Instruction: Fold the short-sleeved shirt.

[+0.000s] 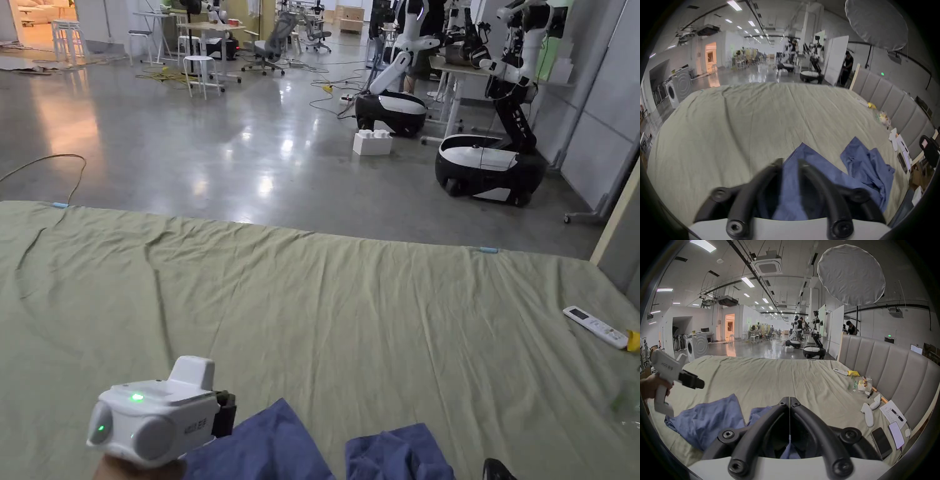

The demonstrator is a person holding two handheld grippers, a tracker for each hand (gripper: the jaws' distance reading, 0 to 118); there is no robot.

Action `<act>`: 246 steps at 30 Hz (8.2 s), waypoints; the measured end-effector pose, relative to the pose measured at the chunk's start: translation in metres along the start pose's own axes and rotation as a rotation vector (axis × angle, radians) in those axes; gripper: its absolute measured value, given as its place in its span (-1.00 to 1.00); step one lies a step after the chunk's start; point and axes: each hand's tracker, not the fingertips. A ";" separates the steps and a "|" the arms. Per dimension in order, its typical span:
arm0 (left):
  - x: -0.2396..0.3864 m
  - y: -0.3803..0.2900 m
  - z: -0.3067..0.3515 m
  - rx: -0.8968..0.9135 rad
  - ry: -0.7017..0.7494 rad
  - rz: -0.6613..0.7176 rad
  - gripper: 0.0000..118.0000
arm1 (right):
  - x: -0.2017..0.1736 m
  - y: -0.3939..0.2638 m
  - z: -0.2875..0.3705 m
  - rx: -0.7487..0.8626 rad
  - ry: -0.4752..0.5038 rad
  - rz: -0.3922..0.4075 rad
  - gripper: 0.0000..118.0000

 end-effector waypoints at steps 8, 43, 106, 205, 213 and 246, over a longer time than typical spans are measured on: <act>0.018 0.016 -0.105 -0.189 -0.018 -0.035 0.32 | 0.013 -0.024 -0.023 -0.109 -0.012 -0.026 -0.98; 0.050 0.005 -0.001 0.011 -0.021 -0.150 -0.94 | 0.090 -0.103 -0.085 -0.618 -0.021 0.003 0.11; -0.137 0.218 0.258 0.513 0.429 0.087 -0.94 | 0.062 0.337 -0.122 0.167 -0.084 -0.006 -0.90; -0.102 -0.148 0.217 -0.023 0.285 0.334 -0.91 | -0.037 0.021 0.022 0.064 0.046 -0.025 -0.99; -0.114 -0.164 0.185 -0.158 0.258 0.379 0.12 | -0.047 0.004 0.012 -0.016 0.071 -0.010 -0.99; -0.122 -0.188 0.132 -0.183 0.316 0.323 -0.91 | -0.018 -0.006 -0.214 -0.524 0.128 0.047 0.21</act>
